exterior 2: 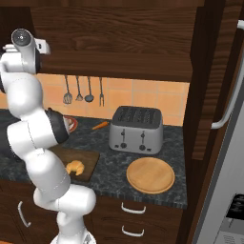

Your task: From the different types of pastries on the counter, select a croissant and place it on the cutting board. Then retrieve a jar of jam from the cabinet and place it alongside the croissant on the cutting board.

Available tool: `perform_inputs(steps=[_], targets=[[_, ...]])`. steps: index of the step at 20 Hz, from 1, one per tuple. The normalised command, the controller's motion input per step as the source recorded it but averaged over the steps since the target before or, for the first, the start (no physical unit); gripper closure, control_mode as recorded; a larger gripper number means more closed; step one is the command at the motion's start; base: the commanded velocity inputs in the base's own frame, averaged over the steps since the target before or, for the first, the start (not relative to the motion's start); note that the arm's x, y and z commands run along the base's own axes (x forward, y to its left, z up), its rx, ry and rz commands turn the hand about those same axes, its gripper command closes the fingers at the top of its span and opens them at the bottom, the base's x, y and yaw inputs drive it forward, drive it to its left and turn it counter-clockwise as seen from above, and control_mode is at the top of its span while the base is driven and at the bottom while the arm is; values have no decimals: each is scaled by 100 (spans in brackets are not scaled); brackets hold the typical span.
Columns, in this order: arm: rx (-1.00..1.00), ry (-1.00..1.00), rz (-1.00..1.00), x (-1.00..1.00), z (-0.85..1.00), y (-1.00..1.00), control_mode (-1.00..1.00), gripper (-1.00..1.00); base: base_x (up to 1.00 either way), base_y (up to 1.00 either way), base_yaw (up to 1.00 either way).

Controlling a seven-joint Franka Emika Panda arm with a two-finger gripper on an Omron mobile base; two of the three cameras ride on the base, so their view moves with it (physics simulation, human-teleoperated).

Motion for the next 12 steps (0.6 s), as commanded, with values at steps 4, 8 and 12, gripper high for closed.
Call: perform_inputs(steps=[4, 8, 12], targets=[[0, 0, 4, 14, -11, 2, -100, -100, 0, 0, 0], [0, 0, 3, 9, -1, 1, -100, -100, 0, 0, 0], [0, 0, 3, 15, -3, 3, -100, -100, 0, 0, 0]])
